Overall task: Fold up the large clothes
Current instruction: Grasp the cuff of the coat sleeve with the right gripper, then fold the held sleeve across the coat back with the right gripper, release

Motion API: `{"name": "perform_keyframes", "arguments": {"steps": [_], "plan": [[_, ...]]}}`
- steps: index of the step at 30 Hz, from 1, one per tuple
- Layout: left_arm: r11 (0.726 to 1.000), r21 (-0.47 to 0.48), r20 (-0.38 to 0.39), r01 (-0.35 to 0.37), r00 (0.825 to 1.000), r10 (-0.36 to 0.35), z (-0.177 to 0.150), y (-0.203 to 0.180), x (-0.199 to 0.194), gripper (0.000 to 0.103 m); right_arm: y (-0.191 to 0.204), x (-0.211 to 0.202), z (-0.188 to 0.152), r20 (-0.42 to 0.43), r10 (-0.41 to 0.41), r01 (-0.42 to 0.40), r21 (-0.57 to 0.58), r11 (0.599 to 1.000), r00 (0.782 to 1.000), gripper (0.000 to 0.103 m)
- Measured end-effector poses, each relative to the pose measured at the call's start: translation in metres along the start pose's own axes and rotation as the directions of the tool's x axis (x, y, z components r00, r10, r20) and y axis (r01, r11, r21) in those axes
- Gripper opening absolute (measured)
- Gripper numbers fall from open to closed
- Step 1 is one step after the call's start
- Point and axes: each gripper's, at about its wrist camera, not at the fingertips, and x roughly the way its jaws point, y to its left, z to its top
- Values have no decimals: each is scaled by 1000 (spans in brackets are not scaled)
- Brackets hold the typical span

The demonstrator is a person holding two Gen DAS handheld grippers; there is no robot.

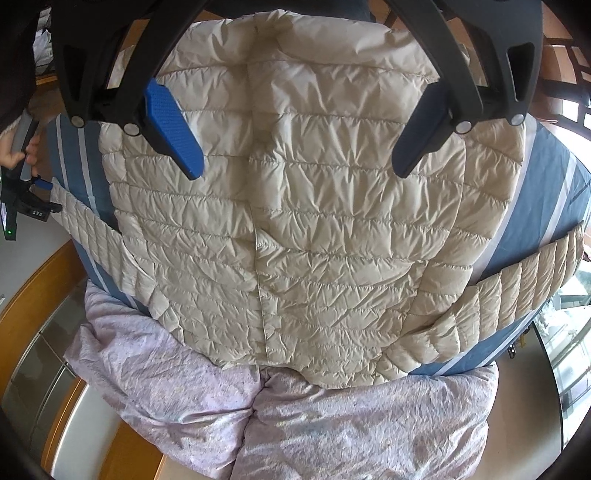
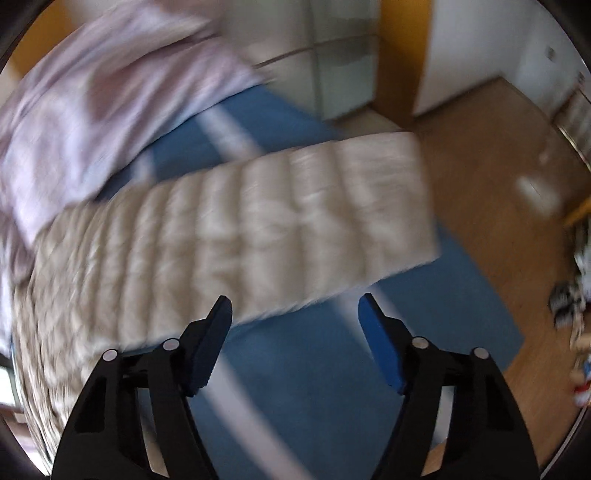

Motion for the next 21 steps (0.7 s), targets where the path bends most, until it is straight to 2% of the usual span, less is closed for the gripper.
{"name": "perform_keyframes", "arguments": {"steps": [6, 13, 14, 15, 16, 17, 19, 21], "plan": [[1000, -8, -11, -12, 1000, 12, -2, -7, 3, 101, -66, 29, 38, -36, -66, 71, 157, 985, 997, 63], [999, -13, -13, -35, 999, 35, -4, -12, 2, 101, -86, 51, 43, -74, -42, 58, 217, 975, 996, 53], [999, -15, -12, -40, 999, 39, -5, -12, 1, 101, -85, 50, 42, -61, -36, 48, 212, 976, 997, 47], [999, -17, -14, -40, 999, 40, -5, -12, 1, 101, -83, 54, 44, -62, -29, 41, 206, 978, 998, 46], [999, -19, -15, -40, 999, 40, -5, -11, 1, 101, -82, 54, 44, -54, -31, 41, 193, 980, 998, 39], [999, -23, -16, -40, 999, 39, -6, -10, 1, 101, -79, 56, 43, -47, -23, 31, 180, 983, 999, 36], [999, -27, -17, -40, 999, 40, -6, -8, 0, 101, -77, 60, 46, -40, -1, 8, 176, 984, 999, 17], [999, -31, -16, -44, 999, 43, -4, -5, 0, 101, -75, 60, 44, -32, 14, -8, 182, 983, 999, 11]]}}
